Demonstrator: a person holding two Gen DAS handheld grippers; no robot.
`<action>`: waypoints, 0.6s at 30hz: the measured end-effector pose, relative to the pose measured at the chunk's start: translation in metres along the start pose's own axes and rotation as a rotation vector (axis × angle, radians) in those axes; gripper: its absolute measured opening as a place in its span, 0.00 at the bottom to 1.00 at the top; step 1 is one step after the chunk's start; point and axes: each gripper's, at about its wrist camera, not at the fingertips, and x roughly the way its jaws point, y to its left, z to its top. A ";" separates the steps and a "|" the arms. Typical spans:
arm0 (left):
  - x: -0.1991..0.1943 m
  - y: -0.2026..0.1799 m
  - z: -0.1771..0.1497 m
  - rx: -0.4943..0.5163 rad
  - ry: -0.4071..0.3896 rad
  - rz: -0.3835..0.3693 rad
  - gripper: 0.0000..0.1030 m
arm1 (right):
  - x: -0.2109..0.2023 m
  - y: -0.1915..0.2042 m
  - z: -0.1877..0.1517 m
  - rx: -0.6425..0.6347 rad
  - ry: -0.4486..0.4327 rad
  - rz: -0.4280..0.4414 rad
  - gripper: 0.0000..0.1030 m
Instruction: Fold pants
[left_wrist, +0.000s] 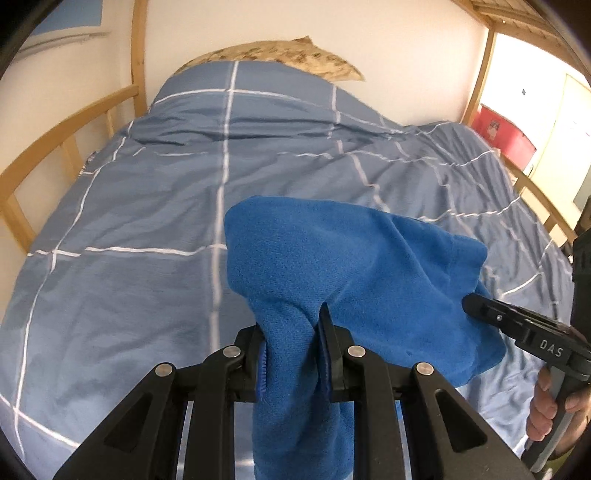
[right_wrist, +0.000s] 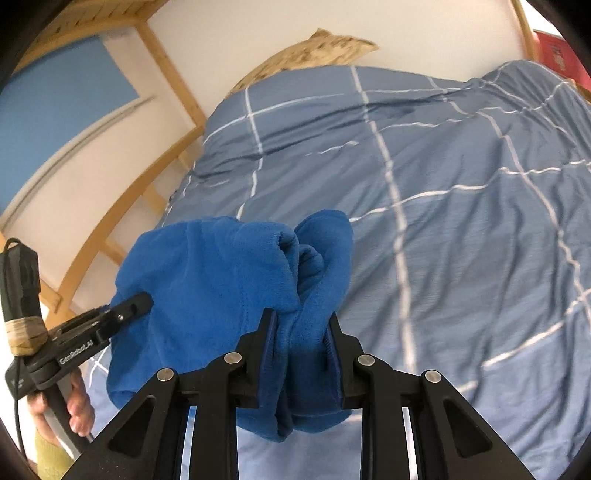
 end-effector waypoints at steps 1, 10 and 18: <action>0.005 0.009 -0.002 -0.001 0.006 0.001 0.21 | 0.014 0.006 -0.001 -0.004 0.011 -0.003 0.25; 0.091 0.066 -0.042 -0.043 0.142 -0.009 0.28 | 0.113 0.007 -0.023 -0.015 0.143 -0.047 0.25; 0.040 0.061 -0.062 0.076 0.038 0.213 0.63 | 0.118 0.003 -0.027 -0.079 0.114 -0.142 0.49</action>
